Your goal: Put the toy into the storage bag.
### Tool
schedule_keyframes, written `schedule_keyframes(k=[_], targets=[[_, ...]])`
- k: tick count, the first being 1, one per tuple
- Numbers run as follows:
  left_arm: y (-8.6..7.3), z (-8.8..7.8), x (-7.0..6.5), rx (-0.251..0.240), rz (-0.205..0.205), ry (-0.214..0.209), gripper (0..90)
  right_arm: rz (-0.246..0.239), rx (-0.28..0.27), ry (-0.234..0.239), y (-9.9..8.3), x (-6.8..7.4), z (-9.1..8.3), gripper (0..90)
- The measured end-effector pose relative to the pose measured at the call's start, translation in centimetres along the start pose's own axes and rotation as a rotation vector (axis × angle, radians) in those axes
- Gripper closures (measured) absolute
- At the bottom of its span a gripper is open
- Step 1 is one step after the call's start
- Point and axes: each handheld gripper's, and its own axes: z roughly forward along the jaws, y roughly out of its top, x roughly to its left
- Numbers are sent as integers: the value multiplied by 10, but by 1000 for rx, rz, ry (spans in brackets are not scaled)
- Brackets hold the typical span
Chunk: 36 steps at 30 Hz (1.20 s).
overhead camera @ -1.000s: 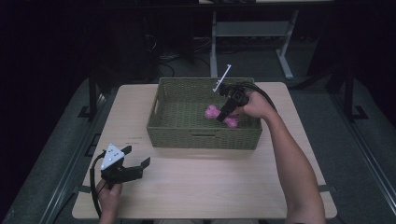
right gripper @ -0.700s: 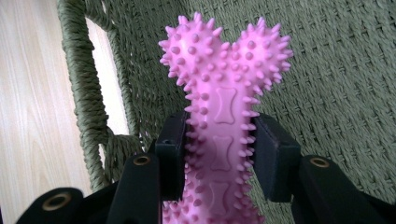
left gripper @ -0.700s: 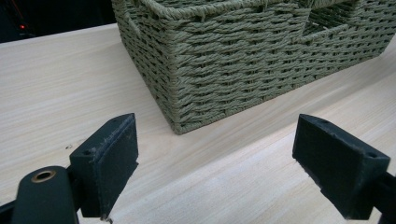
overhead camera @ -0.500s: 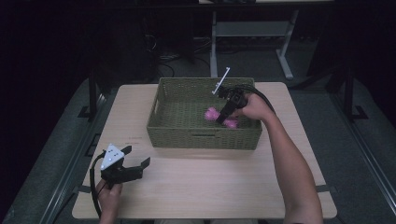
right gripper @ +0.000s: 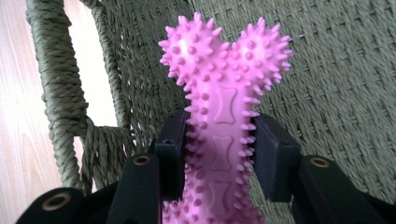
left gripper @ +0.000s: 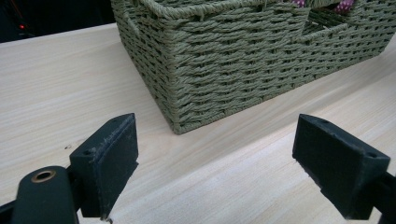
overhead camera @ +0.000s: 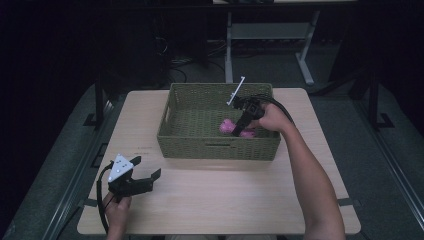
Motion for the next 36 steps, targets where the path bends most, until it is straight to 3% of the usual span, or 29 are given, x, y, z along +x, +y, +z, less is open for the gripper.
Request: schedule_keyframes(k=[36], targets=[[0, 0, 0, -1, -1, 1, 138, -4, 69, 19, 1, 1, 27, 566]])
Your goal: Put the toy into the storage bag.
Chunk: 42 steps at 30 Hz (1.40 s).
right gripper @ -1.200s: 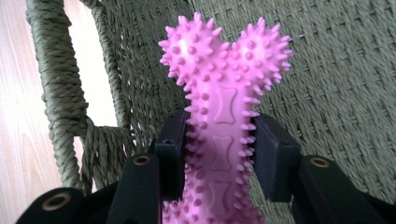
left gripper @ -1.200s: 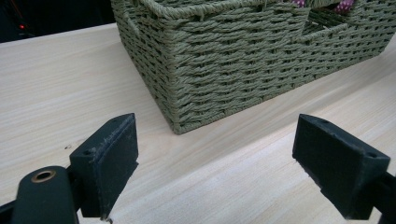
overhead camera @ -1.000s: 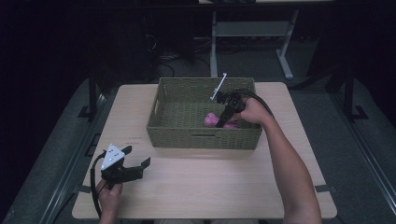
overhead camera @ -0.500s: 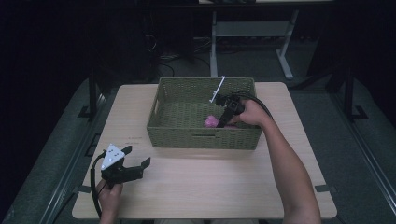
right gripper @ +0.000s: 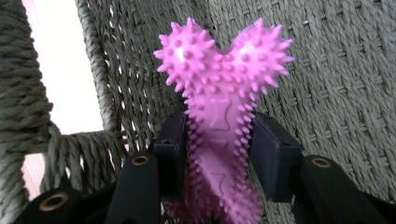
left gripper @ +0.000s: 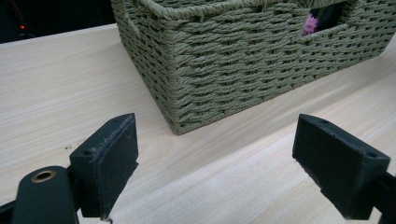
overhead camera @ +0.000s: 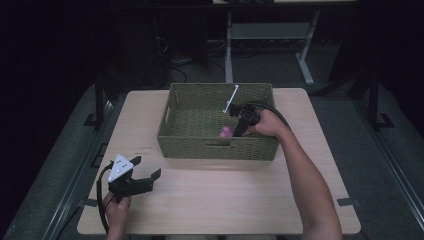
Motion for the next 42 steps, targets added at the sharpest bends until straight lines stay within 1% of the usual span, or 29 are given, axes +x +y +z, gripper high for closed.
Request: schedule_keyframes(k=[3, 6, 11, 15, 20, 28, 35, 42], targets=[[0, 0, 0, 0, 0, 0, 139, 0, 4, -4, 0, 0, 1, 557], [0, 0, 0, 1, 1, 1, 138, 3, -25, 2, -1, 1, -3, 557], [1, 1, -1, -1, -2, 2, 138, 11, -32, -12, -3, 1, -8, 545], [0, 1, 0, 2, -2, 3, 138, 10, -43, -12, -4, 2, -11, 537], [0, 1, 0, 2, -2, 7, 139, 22, -59, -16, -8, 1, -17, 512], [0, 0, 0, 2, 3, 3, 138, 30, -102, -24, -10, 4, -28, 467], [0, -2, 0, 2, 6, -5, 139, 29, -114, -38, -8, 11, -33, 436], [0, -3, 2, -8, -6, -2, 139, 34, -121, -43, -8, 14, -37, 404]])
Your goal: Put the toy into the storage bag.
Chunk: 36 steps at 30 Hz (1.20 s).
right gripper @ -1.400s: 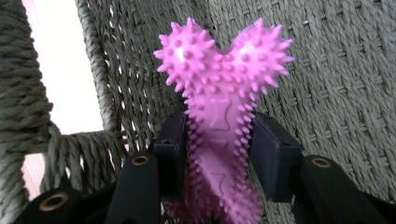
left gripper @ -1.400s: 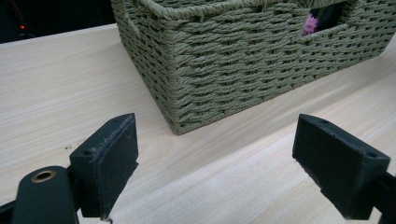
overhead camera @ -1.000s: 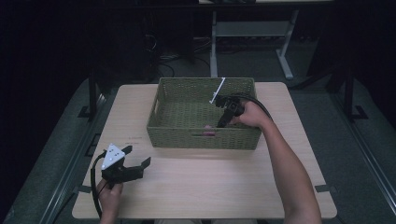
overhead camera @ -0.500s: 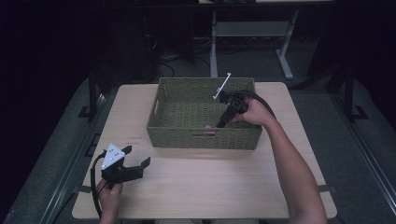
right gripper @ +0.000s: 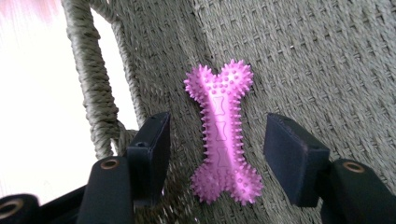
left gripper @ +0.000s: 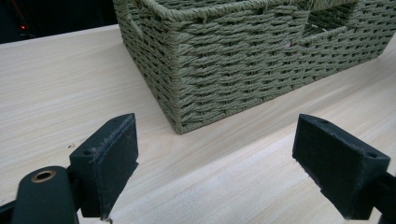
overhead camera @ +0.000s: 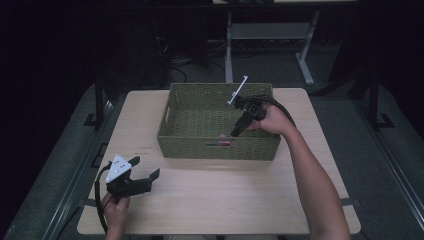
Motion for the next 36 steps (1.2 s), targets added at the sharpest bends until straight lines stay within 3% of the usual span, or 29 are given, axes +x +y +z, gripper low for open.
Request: schedule_keyframes(k=[11, 36], targets=[[0, 2, -1, 9, 6, 1, 138, 8, -47, -17, -6, 3, -17, 367], [0, 3, -2, 16, 12, 2, 139, -26, -113, -36, -20, 30, -54, 314]])
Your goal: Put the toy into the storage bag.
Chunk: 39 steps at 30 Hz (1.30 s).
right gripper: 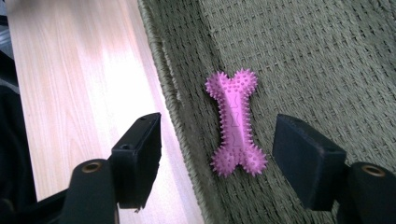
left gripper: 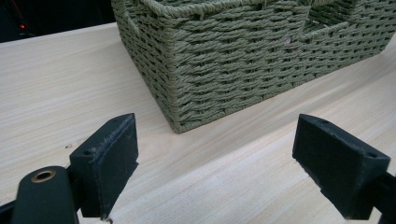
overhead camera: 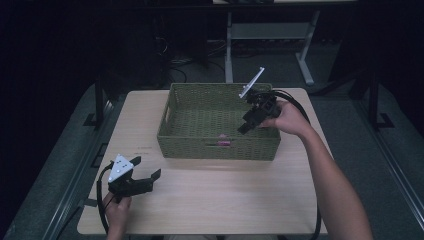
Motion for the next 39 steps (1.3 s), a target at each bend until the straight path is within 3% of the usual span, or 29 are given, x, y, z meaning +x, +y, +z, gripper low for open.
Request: schedule_keyframes(k=[16, 28, 39], targets=[[0, 1, -1, 0, 0, 0, 139, 4, -20, -9, -17, 10, -9, 288], [0, 1, -2, 1, 3, -1, 139, -5, -54, -18, -35, 28, -19, 280], [0, 2, -2, 3, 3, -2, 138, -29, -57, -8, -54, 46, -14, 281]])
